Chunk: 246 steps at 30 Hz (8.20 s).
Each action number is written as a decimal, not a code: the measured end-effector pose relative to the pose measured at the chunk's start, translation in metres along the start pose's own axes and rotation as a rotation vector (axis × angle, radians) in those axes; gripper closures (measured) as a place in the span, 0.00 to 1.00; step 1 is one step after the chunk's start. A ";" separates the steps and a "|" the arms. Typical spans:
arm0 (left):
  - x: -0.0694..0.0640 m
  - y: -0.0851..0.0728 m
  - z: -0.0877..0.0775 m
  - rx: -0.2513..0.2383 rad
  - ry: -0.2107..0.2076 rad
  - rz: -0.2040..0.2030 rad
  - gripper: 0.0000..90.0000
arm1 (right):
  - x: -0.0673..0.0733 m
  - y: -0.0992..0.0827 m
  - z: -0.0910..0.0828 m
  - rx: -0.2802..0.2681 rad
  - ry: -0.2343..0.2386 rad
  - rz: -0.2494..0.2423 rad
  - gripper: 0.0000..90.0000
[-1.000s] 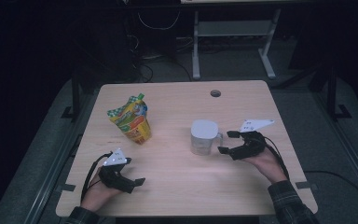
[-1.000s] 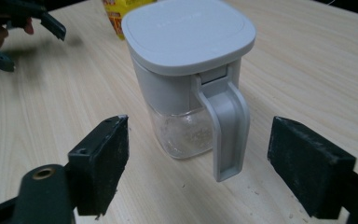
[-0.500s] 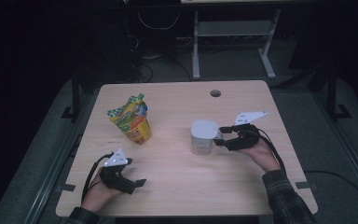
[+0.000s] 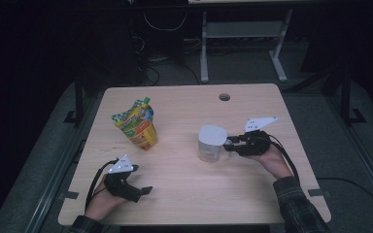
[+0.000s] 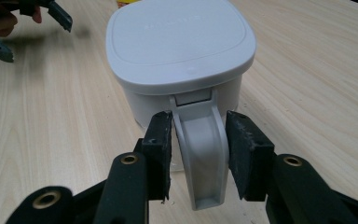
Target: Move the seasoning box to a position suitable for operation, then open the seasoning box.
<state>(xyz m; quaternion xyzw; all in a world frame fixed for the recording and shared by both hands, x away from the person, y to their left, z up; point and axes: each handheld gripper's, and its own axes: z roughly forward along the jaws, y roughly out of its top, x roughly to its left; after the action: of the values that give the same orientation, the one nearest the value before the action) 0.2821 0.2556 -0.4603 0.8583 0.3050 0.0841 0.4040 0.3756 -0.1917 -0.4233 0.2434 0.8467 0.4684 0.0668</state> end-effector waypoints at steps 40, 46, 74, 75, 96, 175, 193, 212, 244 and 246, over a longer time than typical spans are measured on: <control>-0.001 0.001 -0.002 -0.015 -0.005 0.009 0.00 | 0.046 -0.004 -0.005 -0.060 0.001 -0.053 0.76; -0.002 0.001 -0.001 -0.021 -0.008 0.001 0.00 | 0.059 -0.009 -0.008 -0.070 0.033 -0.067 0.76; -0.009 0.003 0.002 -0.014 -0.035 0.024 0.00 | 0.100 -0.031 -0.015 -0.039 0.219 -0.169 0.75; -0.009 0.003 0.003 -0.015 -0.035 0.021 0.00 | 0.100 -0.031 -0.015 -0.039 0.218 -0.171 0.75; -0.015 0.005 0.006 -0.024 -0.065 0.016 0.00 | 0.115 -0.059 -0.046 -0.077 0.165 -0.034 0.99; -0.046 0.053 0.020 -0.097 -0.213 0.147 0.00 | 0.075 -0.044 -0.039 -0.143 -0.123 0.076 0.46; -0.062 0.081 0.043 -0.111 -0.301 0.184 0.00 | 0.062 -0.067 -0.036 -0.143 -0.266 0.171 0.25; -0.071 0.098 0.060 -0.115 -0.355 0.234 0.13 | 0.063 -0.077 -0.029 -0.144 -0.302 0.171 0.24; -0.070 0.103 0.053 -0.134 -0.354 0.232 0.26 | 0.065 -0.078 -0.029 -0.133 -0.307 0.154 0.24; -0.070 0.103 0.053 -0.136 -0.353 0.230 0.26 | 0.065 -0.078 -0.029 -0.133 -0.306 0.152 0.24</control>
<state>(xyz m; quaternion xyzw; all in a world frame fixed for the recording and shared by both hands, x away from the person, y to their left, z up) 0.2936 0.1295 -0.4110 0.8596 0.1235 -0.0016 0.4959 0.2816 -0.2169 -0.4641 0.3703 0.7729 0.4846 0.1753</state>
